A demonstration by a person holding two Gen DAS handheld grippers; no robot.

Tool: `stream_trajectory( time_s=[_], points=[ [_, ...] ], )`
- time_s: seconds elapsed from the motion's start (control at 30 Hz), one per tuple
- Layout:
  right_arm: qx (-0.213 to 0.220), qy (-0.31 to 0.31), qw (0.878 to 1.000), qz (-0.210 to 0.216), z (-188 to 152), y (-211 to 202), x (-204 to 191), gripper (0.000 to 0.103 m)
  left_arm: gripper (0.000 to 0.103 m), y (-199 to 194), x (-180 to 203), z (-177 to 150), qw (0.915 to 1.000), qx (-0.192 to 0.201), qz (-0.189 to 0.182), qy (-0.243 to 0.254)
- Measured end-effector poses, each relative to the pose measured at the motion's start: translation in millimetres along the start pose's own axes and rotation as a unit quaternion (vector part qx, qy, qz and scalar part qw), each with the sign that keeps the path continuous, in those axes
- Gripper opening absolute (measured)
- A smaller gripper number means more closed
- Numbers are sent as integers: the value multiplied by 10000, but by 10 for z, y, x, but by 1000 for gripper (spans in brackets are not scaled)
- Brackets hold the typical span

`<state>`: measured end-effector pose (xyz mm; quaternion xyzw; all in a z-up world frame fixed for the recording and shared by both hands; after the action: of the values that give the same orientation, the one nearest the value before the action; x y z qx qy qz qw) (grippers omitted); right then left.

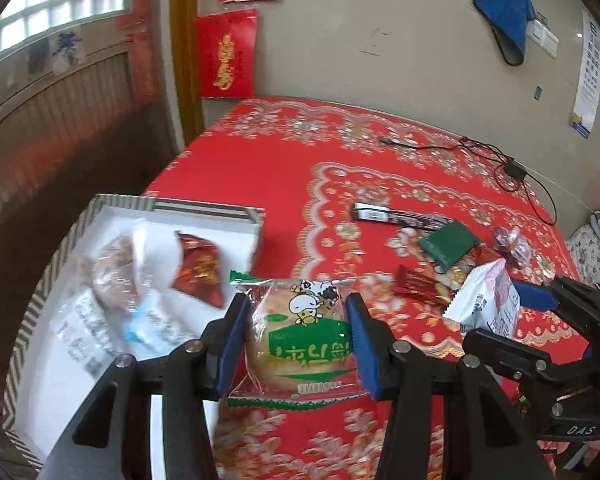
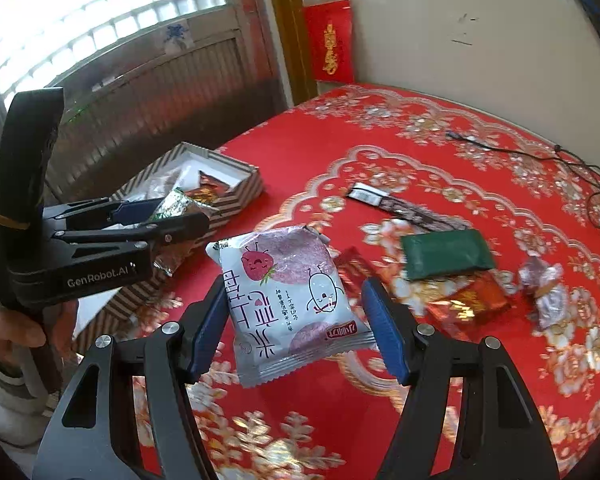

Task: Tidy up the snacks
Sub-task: 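Grasp the green-labelled bread bun with the left tool while the right tool grasps the pink-white packet, then carry the bun and pink-white packet into the white box and open both tools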

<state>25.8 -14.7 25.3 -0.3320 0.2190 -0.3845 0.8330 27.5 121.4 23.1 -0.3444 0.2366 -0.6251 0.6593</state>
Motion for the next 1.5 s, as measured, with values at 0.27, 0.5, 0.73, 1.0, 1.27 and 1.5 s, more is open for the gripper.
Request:
stream_trajectory(
  time_s=[0.27,0.5,0.73,1.0,1.27,1.5],
  points=[
    [-45,-161,9993,330,132,244,-391,67,51,-110,-734,23,9983,59,465,-349],
    [-148,-316,9978,562,260,484,-698,67,51,-113,-1224,-34,9951,32,720,-680],
    [-212,-460,9963,698,442,720,-956,67,51,-89,-1480,-142,9926,-50,871,-848],
    [-370,-574,9948,750,616,1070,-1182,67,51,-32,-1638,-230,9906,-130,974,-956],
    [-570,-576,9937,776,717,1427,-1324,67,51,60,-1698,-329,9899,-277,1004,-958],
    [-745,-591,9920,833,669,1633,-1382,67,52,84,-1726,-352,9893,-287,1075,-945]
  ],
)
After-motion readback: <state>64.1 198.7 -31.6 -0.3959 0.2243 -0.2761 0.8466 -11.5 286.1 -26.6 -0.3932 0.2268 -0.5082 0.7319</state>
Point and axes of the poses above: each gripper's, at about its wrist camera, not at the fingertips, and y roughly the way its jaws point, x to its right, z to its top, the point moved 8 cm from there along y, roughly the way its jaws point, and after that the axes turned 4 degrees about -y, right-handed, at the moved point
